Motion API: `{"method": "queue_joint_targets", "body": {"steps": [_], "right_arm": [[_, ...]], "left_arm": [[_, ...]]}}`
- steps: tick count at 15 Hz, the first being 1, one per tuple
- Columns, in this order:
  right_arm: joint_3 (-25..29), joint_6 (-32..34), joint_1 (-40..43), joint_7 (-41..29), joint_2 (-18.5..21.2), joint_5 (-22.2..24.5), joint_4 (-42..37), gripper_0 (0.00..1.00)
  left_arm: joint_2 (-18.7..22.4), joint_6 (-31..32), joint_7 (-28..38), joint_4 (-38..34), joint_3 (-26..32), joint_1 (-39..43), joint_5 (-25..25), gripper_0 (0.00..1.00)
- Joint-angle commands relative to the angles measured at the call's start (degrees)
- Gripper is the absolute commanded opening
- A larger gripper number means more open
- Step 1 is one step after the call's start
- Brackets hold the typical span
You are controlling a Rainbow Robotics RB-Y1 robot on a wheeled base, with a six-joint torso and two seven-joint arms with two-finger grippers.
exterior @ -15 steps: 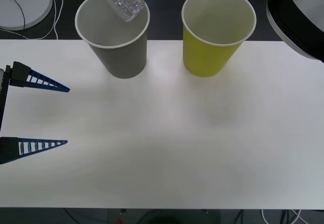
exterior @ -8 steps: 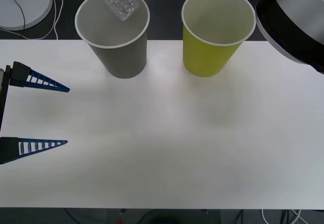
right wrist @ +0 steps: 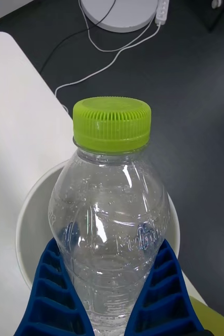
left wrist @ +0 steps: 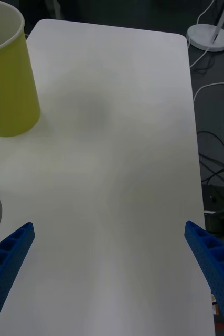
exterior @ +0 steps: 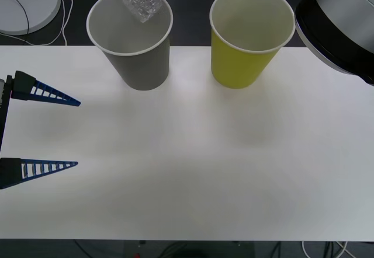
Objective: Put the can into the green bin and the plastic bottle into the gray bin
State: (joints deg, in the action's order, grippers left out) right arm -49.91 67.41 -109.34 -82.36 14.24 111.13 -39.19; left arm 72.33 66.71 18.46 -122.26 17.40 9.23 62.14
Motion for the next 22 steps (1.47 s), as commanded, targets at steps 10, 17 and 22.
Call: {"method": "queue_joint_targets", "body": {"steps": [10,17,22], "right_arm": [[-0.2,-0.5,0.1,2.7,0.0,-0.6,1.9,1.00],[-0.3,-0.6,0.1,3.2,0.2,-0.9,2.2,1.00],[-0.2,-1.0,2.6,7.0,3.3,-5.7,-0.4,1.00]], "left_arm": [[0.0,0.0,0.0,0.0,0.0,0.0,0.0,1.00],[0.0,0.0,0.0,0.0,0.0,0.0,0.0,1.00],[0.0,0.0,0.0,0.0,0.0,0.0,0.0,1.00]]}}
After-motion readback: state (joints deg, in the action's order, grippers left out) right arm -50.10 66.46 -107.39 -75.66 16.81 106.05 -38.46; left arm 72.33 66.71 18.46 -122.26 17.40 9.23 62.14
